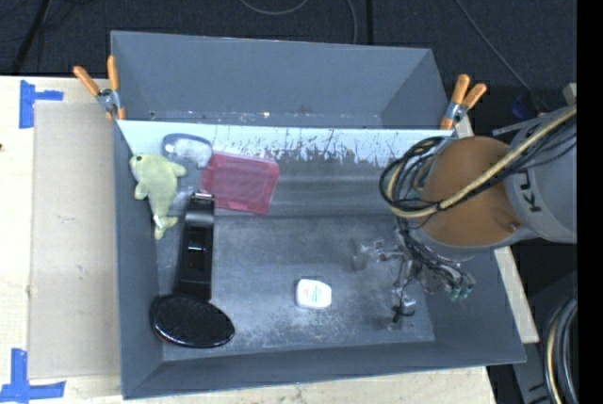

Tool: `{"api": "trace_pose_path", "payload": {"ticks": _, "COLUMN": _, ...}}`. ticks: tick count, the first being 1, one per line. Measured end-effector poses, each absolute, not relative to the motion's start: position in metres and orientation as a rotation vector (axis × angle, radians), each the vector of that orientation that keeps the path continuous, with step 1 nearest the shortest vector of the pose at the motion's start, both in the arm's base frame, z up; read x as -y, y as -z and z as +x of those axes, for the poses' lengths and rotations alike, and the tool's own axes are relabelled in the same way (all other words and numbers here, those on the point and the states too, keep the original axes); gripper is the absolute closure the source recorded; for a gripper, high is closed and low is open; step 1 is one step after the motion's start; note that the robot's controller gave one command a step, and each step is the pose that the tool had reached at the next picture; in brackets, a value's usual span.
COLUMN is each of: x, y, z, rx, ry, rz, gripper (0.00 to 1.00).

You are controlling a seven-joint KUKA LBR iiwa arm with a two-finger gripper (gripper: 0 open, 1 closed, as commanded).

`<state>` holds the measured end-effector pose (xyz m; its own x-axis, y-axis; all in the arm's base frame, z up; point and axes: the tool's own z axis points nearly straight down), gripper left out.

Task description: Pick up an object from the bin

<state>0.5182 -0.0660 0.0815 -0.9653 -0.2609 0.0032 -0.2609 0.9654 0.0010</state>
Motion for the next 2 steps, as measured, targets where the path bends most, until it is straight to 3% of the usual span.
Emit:
{"api": "trace_pose_path", "payload": {"ticks": 1, "x": 0.045, "y": -0.051, "z": 0.515, "rx": 3.123, "ry": 0.008, "rz": 0.297, "gripper": 0.00}}
{"api": "trace_pose_path", "payload": {"ticks": 2, "x": 0.047, "y": -0.096, "z": 0.511, "rx": 3.124, "ry": 0.004, "rz": 0.185, "gripper": 0.00}}
